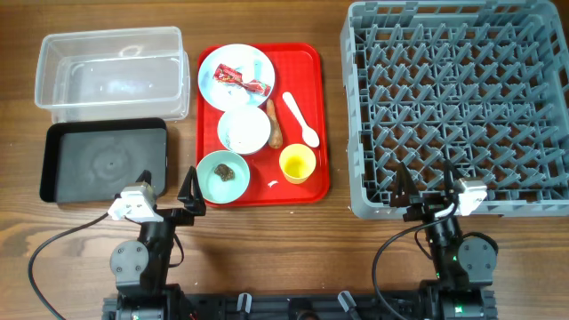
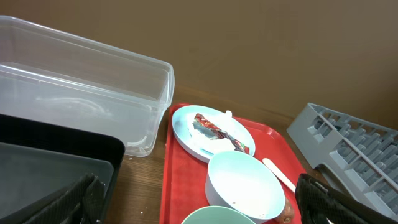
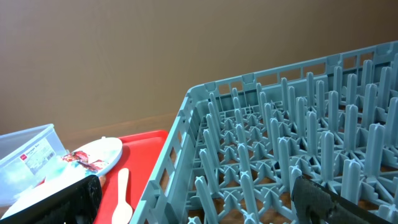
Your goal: Sort waste into correct bins and load items into the dishwasher rack
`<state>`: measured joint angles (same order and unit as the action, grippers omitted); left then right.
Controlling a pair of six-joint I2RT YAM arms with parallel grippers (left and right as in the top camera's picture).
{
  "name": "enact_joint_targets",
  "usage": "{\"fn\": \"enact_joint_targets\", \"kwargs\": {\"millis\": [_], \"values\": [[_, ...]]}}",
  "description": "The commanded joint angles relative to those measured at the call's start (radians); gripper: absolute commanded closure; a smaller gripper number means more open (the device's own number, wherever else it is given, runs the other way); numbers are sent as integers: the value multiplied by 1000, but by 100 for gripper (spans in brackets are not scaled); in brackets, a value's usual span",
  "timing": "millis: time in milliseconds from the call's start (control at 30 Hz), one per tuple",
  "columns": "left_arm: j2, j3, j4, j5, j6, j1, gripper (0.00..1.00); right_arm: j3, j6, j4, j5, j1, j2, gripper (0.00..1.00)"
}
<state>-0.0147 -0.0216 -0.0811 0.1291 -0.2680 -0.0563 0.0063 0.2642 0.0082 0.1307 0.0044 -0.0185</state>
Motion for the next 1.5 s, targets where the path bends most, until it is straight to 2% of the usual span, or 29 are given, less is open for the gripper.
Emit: {"fn": "enact_joint_targets", "kwargs": {"millis": [0, 300, 433, 533, 667, 833, 967, 1100, 1233, 1333, 1367, 1467], "values": [[12, 10, 4, 4, -1, 0, 0, -1, 5, 3, 0, 6, 1, 0], [12, 10, 4, 5, -2, 0, 0, -1, 5, 29, -18, 6, 1, 0], [12, 10, 48, 68, -9, 0, 0, -1, 86, 64, -11, 6, 1, 0], [12, 10, 48, 115, -8, 0, 0, -1, 92, 88, 68, 6, 1, 0], [12, -13, 103, 222, -9, 0, 0, 21, 26, 210, 185, 6, 1, 0], [-22, -122, 97, 183, 4, 0, 0, 148, -68, 182, 193, 6, -10, 0], [-157, -267, 63, 169, 68, 0, 0, 262, -126, 127, 193, 6, -72, 0], [-409, -472, 21, 169, 109, 0, 0, 397, -130, 65, 193, 6, -206, 0], [-737, -740, -67, 170, 116, 15, 0, 542, -130, -43, 193, 6, -375, 0], [-940, -919, -151, 169, 167, 52, 0, 633, -130, -126, 194, 6, -489, 0], [-1058, -1035, -216, 166, 190, 82, 0, 681, -130, -179, 194, 6, -546, 0], [-1258, -1227, -329, 108, 191, 134, 0, 773, -130, -292, 194, 6, -652, 0]]}}
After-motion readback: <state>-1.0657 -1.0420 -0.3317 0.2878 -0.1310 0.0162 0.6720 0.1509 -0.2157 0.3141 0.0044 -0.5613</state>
